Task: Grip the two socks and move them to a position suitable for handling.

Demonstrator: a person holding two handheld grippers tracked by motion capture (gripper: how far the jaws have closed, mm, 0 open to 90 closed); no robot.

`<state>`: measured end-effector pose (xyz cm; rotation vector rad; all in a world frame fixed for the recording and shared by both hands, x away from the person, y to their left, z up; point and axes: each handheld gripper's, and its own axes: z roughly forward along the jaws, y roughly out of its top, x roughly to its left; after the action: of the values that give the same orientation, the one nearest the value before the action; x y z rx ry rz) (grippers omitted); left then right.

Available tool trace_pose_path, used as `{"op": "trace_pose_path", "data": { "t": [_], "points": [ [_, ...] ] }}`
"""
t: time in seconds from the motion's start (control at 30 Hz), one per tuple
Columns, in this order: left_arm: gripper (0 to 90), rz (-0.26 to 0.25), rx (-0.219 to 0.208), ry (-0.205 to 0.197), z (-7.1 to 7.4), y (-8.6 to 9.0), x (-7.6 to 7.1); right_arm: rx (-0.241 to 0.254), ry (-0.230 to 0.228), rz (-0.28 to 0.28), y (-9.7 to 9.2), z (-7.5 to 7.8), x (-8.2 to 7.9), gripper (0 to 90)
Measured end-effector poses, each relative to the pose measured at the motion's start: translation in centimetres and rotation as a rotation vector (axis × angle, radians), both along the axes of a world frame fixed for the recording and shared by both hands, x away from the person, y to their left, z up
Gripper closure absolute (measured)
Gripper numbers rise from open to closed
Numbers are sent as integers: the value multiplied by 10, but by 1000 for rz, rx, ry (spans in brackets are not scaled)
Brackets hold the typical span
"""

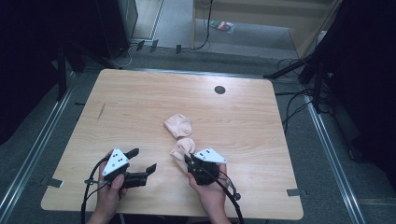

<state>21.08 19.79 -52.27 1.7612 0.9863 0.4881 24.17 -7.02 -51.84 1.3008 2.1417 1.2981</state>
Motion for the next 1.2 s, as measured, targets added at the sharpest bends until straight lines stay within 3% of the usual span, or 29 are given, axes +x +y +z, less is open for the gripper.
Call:
{"op": "trace_pose_path", "data": {
  "t": [0.23, 0.37, 0.4, 0.43, 0.47, 0.57, 0.6, 0.7, 0.83, 0.93, 1.1, 1.2],
  "points": [
    [132, -38, -50, 28, -9, 1, 4, -23, 10, 35, 21, -11, -11, 821],
    [132, -47, -47, 33, -10, 0, 4, -29, 32, 62, 29, -17, -14, 779],
    [132, -46, -47, 33, -10, 0, 4, -4, 58, 81, 30, -20, -13, 626],
    [132, -44, -44, 34, -10, 0, 4, -4, 58, 81, 30, -20, -13, 626],
    [132, -42, -45, 36, -10, 2, 4, 35, 50, 89, 26, -16, -10, 560],
    [133, -31, -48, 37, -10, 4, 5, 63, 17, 68, 14, -6, -6, 587],
    [133, -21, -46, 43, -11, 8, 6, 76, 14, 60, 1, 3, -1, 630],
    [133, -9, -48, 49, -12, 10, 7, 66, 32, 75, -10, 8, 0, 707],
    [133, -5, -42, 50, -13, 11, 8, 15, 65, 147, -1, -2, -5, 736],
    [133, -3, -38, 52, -14, 11, 8, -23, 113, 179, 10, -14, -6, 649],
    [133, 6, -39, 59, -14, 13, 10, -47, 111, 141, 19, -23, -10, 507],
    [133, 11, -43, 61, -14, 16, 10, -68, 114, 153, 23, -26, -12, 527]
  ]
}}
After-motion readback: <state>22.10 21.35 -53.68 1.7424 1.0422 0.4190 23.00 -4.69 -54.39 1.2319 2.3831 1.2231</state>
